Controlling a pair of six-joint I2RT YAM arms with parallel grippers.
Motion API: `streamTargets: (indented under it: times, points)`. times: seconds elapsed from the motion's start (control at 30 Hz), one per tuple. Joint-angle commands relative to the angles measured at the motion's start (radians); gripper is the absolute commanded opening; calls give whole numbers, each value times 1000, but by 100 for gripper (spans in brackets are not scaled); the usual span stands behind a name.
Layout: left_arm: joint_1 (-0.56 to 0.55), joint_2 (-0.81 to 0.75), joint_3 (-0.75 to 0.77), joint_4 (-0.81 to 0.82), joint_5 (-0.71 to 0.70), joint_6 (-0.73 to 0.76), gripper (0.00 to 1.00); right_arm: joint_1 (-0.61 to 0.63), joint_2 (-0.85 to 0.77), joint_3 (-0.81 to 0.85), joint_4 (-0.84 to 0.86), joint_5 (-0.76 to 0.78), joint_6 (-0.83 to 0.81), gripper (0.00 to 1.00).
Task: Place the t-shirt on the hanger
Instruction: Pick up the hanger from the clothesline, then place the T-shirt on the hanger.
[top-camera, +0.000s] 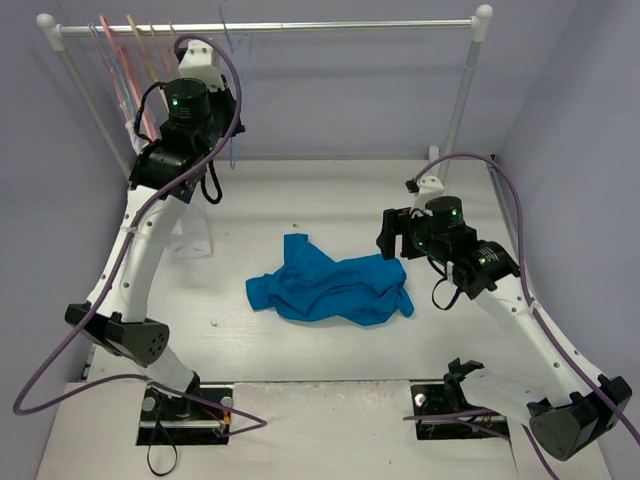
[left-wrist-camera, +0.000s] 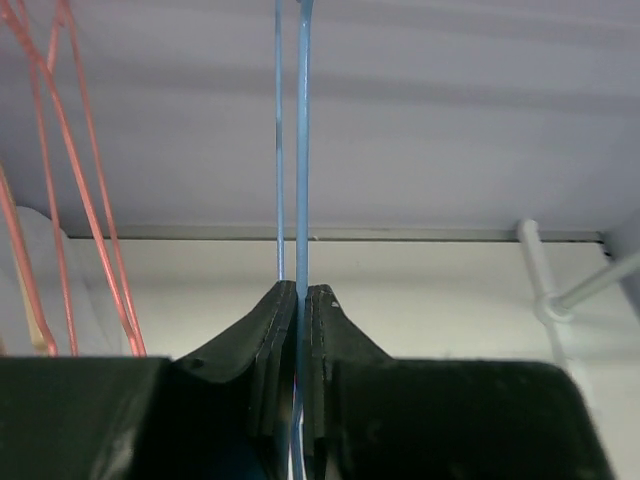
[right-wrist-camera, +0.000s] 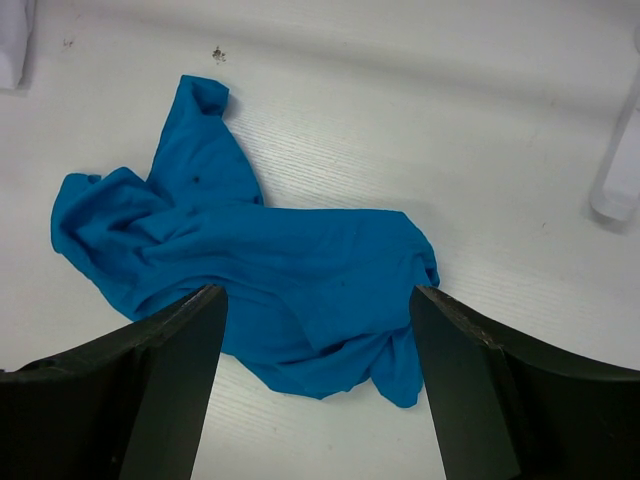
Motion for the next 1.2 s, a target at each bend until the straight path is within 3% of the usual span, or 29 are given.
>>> streamTargets:
  times: [0.0, 0.33, 0.57, 0.8, 1.0, 1.17]
  points:
    - [11, -65, -26, -21, 133, -76, 0, 6, -28, -1, 43, -5, -5, 75]
    - [8, -301, -325, -124, 467, -110, 0, 8, -7, -28, -3, 0, 6, 71]
    - [4, -505, -638, -288, 694, 4, 0, 118, 73, -73, -14, 47, 35, 41]
    - [-6, -711, -845, -351, 802, 45, 0, 206, 203, -93, -31, 140, 141, 41]
    - [-15, -766, -890, -379, 834, 56, 0, 203, 328, -90, -68, 257, 247, 45]
    - [-39, -791, -896, -396, 847, 52, 0, 201, 366, -106, -43, 246, 284, 48]
